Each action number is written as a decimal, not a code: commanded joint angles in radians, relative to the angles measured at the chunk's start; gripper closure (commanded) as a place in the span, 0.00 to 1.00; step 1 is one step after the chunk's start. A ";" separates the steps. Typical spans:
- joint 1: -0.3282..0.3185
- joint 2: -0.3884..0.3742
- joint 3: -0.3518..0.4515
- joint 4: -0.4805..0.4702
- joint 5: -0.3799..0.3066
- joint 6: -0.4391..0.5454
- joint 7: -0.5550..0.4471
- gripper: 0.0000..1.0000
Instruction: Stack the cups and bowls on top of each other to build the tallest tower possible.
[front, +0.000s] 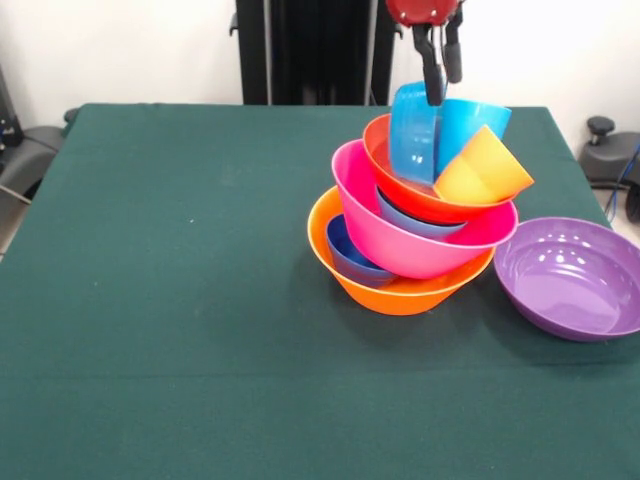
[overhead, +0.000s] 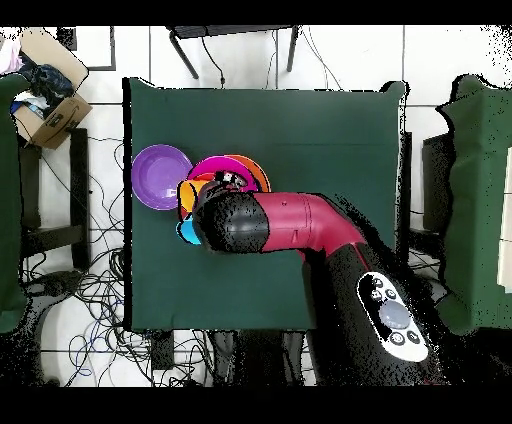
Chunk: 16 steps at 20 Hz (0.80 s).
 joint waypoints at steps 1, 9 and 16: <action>0.031 -0.038 0.038 0.082 0.058 0.121 0.175 0.00; 0.058 -0.047 0.063 0.100 0.110 0.091 0.181 0.00; 0.083 -0.048 0.060 0.093 0.120 0.072 0.181 0.00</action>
